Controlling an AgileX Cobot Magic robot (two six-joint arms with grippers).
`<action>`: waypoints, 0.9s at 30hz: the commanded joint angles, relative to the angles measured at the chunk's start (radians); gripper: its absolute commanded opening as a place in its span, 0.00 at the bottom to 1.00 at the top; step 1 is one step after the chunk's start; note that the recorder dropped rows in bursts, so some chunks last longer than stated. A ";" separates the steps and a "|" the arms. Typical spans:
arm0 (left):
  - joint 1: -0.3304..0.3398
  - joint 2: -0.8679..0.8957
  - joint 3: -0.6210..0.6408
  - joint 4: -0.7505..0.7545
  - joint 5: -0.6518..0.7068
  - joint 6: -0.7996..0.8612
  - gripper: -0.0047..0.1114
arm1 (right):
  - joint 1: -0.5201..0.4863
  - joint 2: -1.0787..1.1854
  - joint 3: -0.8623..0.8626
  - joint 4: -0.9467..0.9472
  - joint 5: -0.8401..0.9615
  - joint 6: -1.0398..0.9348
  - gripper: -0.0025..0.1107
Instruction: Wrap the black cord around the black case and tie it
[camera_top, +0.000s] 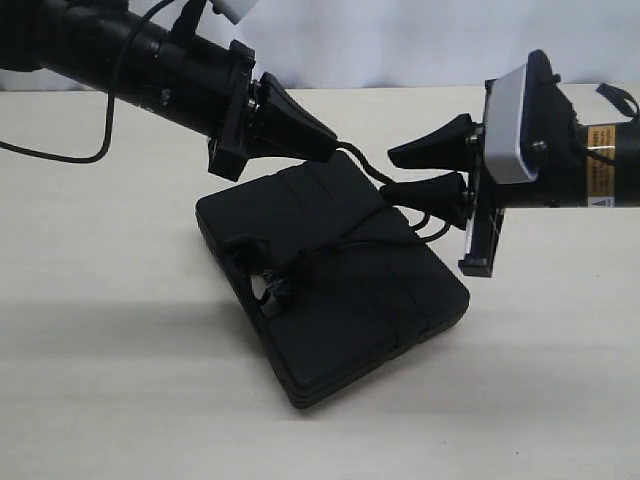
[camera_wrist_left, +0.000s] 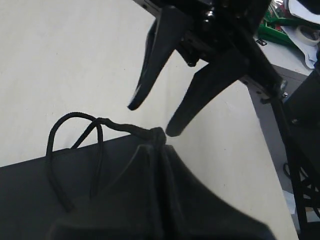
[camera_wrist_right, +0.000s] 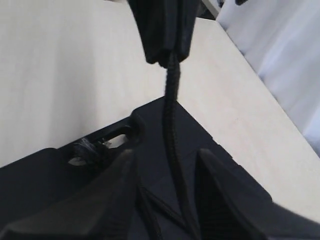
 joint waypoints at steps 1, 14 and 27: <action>0.000 -0.010 -0.009 0.000 0.014 -0.010 0.04 | 0.031 0.023 0.004 0.101 0.074 -0.077 0.34; -0.001 -0.010 -0.009 -0.059 0.018 -0.006 0.04 | 0.031 0.071 0.004 0.111 0.036 -0.100 0.07; 0.027 -0.029 -0.009 -0.079 -0.079 -0.041 0.38 | 0.031 0.065 0.004 0.295 0.083 -0.030 0.06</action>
